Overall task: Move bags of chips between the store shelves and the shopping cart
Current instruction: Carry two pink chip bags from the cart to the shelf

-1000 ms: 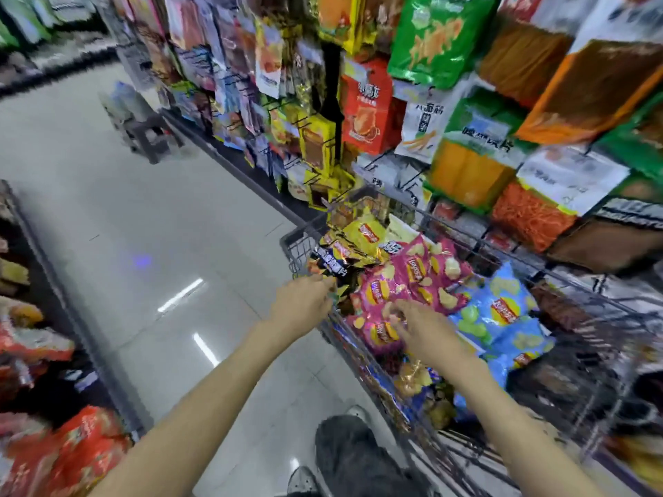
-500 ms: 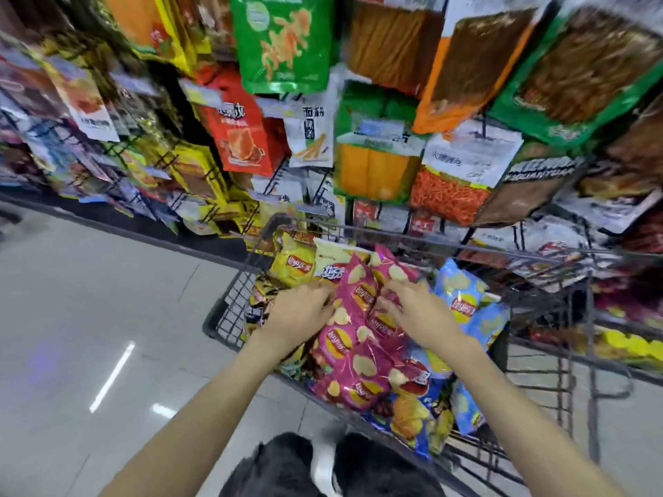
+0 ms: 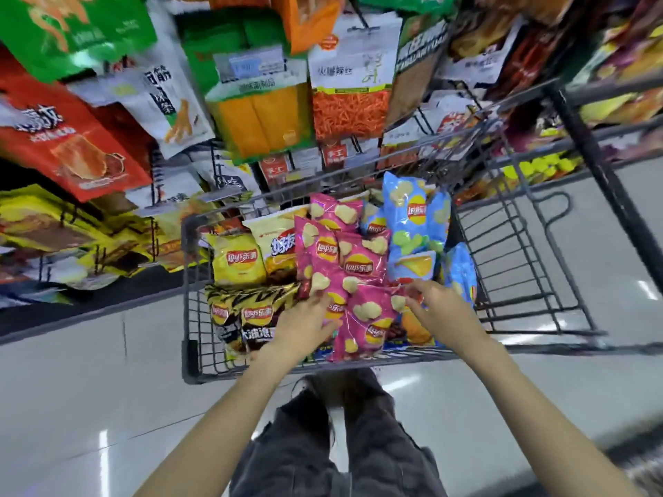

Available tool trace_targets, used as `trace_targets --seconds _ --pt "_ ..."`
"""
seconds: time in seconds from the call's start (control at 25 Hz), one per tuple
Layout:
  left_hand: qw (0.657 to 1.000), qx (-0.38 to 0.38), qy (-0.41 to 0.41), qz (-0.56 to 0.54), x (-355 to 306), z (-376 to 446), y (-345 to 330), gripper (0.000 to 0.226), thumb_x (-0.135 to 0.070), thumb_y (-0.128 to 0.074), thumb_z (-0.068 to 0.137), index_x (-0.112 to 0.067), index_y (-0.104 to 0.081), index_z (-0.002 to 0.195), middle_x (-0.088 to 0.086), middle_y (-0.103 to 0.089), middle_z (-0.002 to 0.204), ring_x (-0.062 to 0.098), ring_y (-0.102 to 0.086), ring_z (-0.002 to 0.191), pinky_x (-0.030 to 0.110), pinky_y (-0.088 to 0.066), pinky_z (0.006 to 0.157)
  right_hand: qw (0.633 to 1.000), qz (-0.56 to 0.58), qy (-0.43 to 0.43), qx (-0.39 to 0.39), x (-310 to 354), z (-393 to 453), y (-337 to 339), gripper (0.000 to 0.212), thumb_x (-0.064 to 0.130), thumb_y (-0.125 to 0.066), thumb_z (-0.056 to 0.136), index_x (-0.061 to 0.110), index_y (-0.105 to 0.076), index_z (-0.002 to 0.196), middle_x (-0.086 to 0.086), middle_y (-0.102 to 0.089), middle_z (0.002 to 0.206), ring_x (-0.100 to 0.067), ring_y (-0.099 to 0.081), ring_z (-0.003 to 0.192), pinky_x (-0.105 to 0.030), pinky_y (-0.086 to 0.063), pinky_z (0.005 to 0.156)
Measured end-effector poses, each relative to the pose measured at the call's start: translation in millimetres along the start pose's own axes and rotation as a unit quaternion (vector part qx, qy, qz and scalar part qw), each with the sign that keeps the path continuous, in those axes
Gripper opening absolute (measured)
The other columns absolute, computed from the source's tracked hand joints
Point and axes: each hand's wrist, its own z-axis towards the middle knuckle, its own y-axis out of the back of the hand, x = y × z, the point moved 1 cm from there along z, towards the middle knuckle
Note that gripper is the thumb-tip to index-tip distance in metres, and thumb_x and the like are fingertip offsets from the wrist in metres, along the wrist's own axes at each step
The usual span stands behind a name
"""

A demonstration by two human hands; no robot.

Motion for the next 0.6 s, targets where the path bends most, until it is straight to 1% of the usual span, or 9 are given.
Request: trace_targets --seconds 0.08,0.16,0.28,0.36,0.4,0.48,0.56,0.6 --pt "1.000 0.021 -0.007 -0.009 -9 3 -11 0.064 -0.060 -0.049 0.094 -0.019 -0.038 0.142 0.006 -0.056 0.132 0.028 -0.060 0.114 0.042 -0.053 0.081 0.999 0.013 -0.042 -0.002 -9 -17 -8 0.026 0.034 -0.057 0.096 0.019 -0.061 0.115 -0.006 -0.067 0.111 -0.031 -0.064 0.097 -0.041 -0.050 0.074" --pt "0.999 0.037 -0.001 -0.025 -20 9 -24 0.076 -0.064 -0.053 0.090 -0.016 -0.033 0.145 0.009 -0.055 0.134 0.031 -0.058 0.117 0.043 -0.051 0.081 0.997 0.021 -0.069 0.005 -20 -34 -15 0.024 0.034 -0.055 0.097 0.020 -0.060 0.115 -0.007 -0.066 0.114 -0.032 -0.064 0.098 -0.041 -0.051 0.075" --pt "0.989 0.049 0.017 -0.142 -36 13 -44 0.099 -0.066 -0.068 0.078 -0.016 -0.019 0.148 0.010 -0.053 0.140 0.033 -0.056 0.122 0.042 -0.049 0.085 0.995 0.014 -0.097 0.020 -30 -54 -24 0.025 0.031 -0.051 0.099 0.019 -0.057 0.120 -0.009 -0.062 0.119 -0.033 -0.061 0.104 -0.042 -0.051 0.077" --pt "0.982 0.037 0.046 -0.181 -47 15 -58 0.115 -0.067 -0.075 0.069 -0.018 -0.009 0.150 0.012 -0.052 0.141 0.036 -0.054 0.124 0.045 -0.049 0.092 0.993 0.013 -0.111 0.029 -32 -59 -25 0.025 0.030 -0.051 0.099 0.017 -0.056 0.120 -0.010 -0.059 0.122 -0.035 -0.060 0.105 -0.041 -0.049 0.077" --pt "0.980 0.028 0.063 -0.187 -51 17 -63 0.117 -0.067 -0.077 0.067 -0.019 -0.009 0.149 0.013 -0.052 0.141 0.039 -0.052 0.125 0.047 -0.048 0.095 0.993 0.013 -0.112 0.035 -32 -59 -25 0.026 0.030 -0.051 0.099 0.017 -0.056 0.120 -0.010 -0.059 0.122 -0.035 -0.060 0.105 -0.040 -0.048 0.076" --pt "0.977 0.001 0.087 -0.193 -64 19 -68 0.114 -0.067 -0.078 0.065 -0.019 -0.015 0.146 0.013 -0.052 0.140 0.041 -0.050 0.125 0.050 -0.045 0.097 0.993 0.024 -0.102 0.044 -36 -57 -20 0.025 0.031 -0.050 0.098 0.019 -0.056 0.120 -0.008 -0.060 0.122 -0.033 -0.060 0.105 -0.040 -0.049 0.078" --pt "0.975 -0.031 0.095 -0.197 -72 15 -66 0.106 -0.067 -0.076 0.068 -0.020 -0.020 0.146 0.011 -0.054 0.137 0.038 -0.053 0.122 0.047 -0.047 0.093 0.994 0.038 -0.090 0.045 -41 -50 -11 0.024 0.031 -0.049 0.098 0.021 -0.057 0.119 -0.004 -0.063 0.119 -0.030 -0.061 0.104 -0.040 -0.051 0.078" --pt "0.973 -0.041 0.099 -0.203 -73 12 -62 0.101 -0.064 -0.074 0.073 -0.020 -0.021 0.146 0.011 -0.057 0.133 0.037 -0.055 0.119 0.044 -0.048 0.088 0.994 0.042 -0.087 0.045 -44 -45 -7 0.024 0.031 -0.049 0.098 0.022 -0.058 0.119 -0.003 -0.063 0.118 -0.029 -0.061 0.103 -0.039 -0.051 0.077"
